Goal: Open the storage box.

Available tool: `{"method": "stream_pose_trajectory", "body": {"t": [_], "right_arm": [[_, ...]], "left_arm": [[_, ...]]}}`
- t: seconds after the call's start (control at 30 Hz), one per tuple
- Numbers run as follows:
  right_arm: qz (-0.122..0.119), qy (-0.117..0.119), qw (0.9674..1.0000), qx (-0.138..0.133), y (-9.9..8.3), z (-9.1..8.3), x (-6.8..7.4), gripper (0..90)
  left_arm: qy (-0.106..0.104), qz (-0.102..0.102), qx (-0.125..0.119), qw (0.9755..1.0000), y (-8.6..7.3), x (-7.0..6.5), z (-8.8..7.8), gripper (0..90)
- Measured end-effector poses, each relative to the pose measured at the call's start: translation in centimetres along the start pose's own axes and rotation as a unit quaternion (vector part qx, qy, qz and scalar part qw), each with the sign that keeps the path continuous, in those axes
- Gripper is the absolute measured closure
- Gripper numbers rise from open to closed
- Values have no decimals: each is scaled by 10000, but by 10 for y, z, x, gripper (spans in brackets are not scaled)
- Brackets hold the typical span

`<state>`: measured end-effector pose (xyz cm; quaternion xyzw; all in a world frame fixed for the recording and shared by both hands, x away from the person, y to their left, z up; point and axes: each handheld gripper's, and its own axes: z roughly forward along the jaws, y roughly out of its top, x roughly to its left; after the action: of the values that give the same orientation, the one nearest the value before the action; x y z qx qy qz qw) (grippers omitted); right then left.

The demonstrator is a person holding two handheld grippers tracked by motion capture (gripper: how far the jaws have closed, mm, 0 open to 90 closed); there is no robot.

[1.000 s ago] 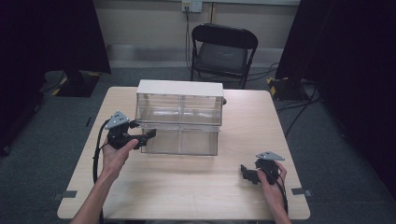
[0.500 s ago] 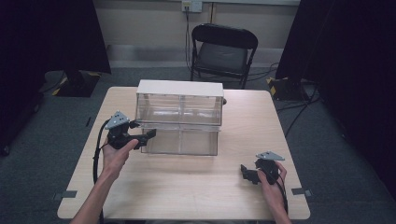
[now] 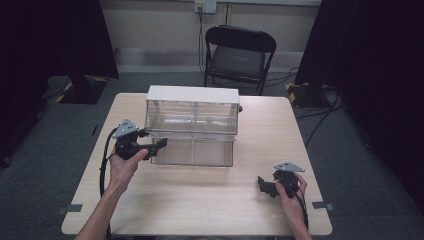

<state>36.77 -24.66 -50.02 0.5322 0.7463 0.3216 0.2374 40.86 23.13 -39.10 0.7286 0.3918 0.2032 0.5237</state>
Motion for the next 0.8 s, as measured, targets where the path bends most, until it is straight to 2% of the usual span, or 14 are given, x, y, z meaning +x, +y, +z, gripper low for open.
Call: {"method": "stream_pose_trajectory", "body": {"t": [0.8], "right_arm": [[-4,-1,10000,-1,0,0,0,113]], "left_arm": [[0,-2,1,10000,0,0,0,205]]}}
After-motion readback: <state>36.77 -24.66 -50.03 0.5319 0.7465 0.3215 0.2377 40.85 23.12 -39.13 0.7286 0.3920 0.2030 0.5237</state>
